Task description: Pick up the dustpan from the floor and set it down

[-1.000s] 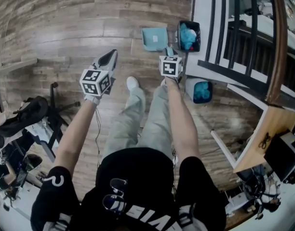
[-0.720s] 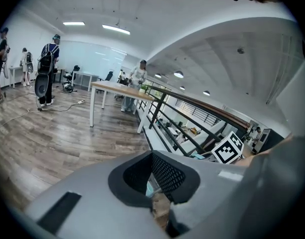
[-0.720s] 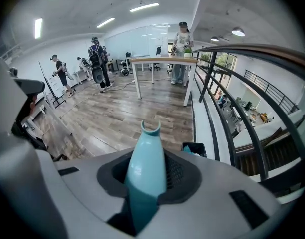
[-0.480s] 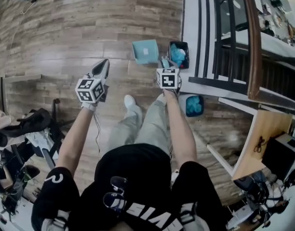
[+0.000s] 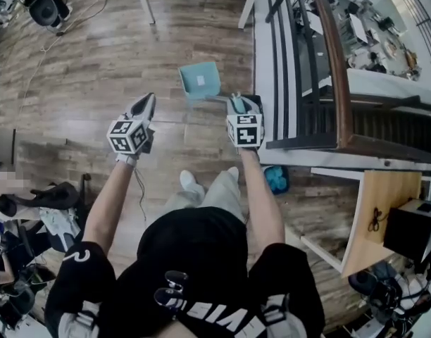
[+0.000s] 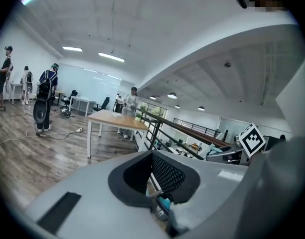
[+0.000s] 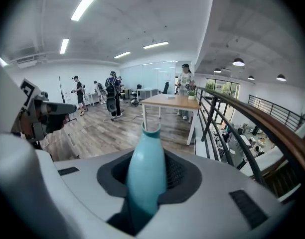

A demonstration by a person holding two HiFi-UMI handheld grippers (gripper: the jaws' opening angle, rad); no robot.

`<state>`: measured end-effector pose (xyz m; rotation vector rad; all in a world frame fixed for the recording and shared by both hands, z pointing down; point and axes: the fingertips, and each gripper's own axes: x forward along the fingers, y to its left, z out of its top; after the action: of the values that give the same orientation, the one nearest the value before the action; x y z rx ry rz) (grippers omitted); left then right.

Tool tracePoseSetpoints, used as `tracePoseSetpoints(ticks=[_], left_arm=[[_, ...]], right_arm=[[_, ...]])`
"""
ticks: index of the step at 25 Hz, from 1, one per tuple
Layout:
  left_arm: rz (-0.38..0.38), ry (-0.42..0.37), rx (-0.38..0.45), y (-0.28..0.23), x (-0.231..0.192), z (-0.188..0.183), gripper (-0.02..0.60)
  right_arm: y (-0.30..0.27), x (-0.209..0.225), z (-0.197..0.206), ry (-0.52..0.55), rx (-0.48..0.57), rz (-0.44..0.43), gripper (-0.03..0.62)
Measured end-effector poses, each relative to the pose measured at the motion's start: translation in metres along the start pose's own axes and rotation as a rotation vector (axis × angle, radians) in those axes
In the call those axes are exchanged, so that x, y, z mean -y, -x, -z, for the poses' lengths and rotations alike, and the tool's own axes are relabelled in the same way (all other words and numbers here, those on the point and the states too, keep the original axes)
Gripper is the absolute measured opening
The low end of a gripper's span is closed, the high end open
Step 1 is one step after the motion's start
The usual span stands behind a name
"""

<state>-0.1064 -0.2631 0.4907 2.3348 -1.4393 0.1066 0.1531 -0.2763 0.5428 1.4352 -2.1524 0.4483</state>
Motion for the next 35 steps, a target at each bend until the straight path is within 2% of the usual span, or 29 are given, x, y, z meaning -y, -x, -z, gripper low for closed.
tracePoseSetpoints(ticks=[6, 11, 22, 35], left_arm=[[0.019, -0.034, 0.063, 0.01, 0.013, -0.041, -0.002], [0.026, -0.045, 0.085, 0.019, 0.02, -0.055, -0.002], [-0.024, -0.032, 0.08, 0.042, 0.012, -0.039, -0.002], [-0.16, 0.027, 0.049, 0.098, -0.038, 0.007, -0.002]], right_arm=[[0.042, 0.003, -0.059, 0.027, 0.125, 0.001, 0.089], [0.06, 0.004, -0.079, 0.042, 0.169, 0.006, 0.089], [0.051, -0.021, -0.066, 0.113, 0.123, -0.049, 0.089], [0.007, -0.092, -0.039, 0.144, 0.046, -0.183, 0.091]])
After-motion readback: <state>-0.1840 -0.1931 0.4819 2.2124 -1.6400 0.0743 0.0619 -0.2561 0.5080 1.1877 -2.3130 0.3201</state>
